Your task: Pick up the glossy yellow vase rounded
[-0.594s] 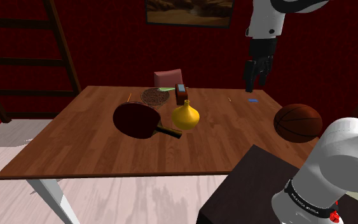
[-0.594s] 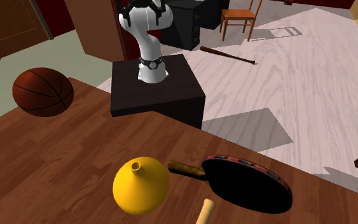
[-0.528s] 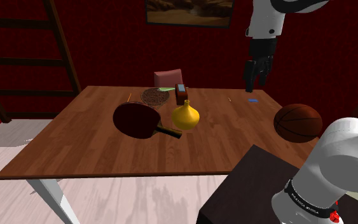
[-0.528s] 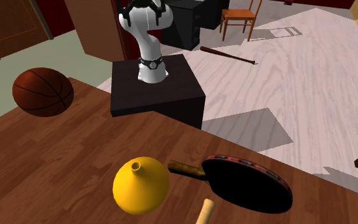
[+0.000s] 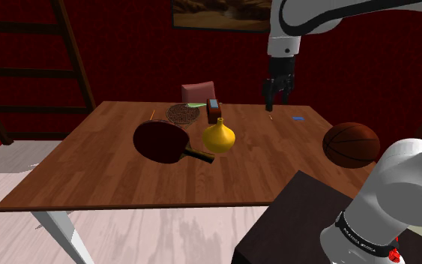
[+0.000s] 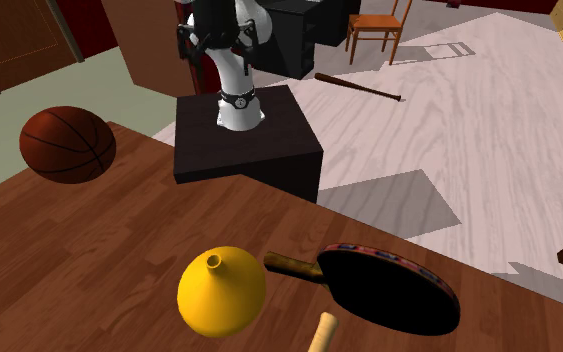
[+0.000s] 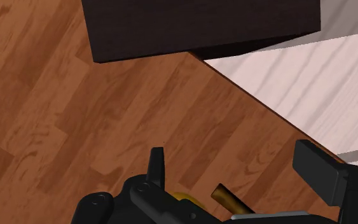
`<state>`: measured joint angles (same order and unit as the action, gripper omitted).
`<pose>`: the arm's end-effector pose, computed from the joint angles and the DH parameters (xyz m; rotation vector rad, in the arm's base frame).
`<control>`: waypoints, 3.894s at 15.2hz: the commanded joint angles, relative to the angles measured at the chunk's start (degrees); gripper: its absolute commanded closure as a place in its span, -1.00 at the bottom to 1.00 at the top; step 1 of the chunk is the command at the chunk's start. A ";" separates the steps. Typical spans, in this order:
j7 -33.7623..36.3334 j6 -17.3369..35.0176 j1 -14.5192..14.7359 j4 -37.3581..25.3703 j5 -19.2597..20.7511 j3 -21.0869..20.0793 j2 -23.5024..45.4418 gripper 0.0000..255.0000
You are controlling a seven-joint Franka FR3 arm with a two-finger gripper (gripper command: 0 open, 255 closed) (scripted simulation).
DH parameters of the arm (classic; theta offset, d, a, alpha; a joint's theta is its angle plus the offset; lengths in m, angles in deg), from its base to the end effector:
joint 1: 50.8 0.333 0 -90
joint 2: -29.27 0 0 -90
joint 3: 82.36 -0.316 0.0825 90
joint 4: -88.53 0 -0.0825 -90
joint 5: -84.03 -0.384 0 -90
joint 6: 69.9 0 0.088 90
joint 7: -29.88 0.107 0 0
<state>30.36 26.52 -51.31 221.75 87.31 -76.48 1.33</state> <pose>0.3846 -0.0525 0.5088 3.1273 -0.1461 -0.2457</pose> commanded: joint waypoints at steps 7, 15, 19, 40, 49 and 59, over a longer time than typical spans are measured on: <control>-1.94 9.63 -0.01 -8.22 -1.15 1.95 17.46 -1.00; -4.35 14.38 -0.73 -21.55 -3.85 2.97 35.35 -1.00; -5.41 14.93 -1.54 -30.20 -5.41 3.02 44.49 -1.00; -6.76 16.24 -4.16 -51.27 -8.42 2.17 66.71 1.00; -6.71 15.10 -4.13 -51.71 -8.32 2.23 66.01 1.00; -6.47 9.06 -4.09 -54.95 -7.91 2.49 63.18 1.00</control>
<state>23.81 36.32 -55.44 167.19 79.35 -74.01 64.90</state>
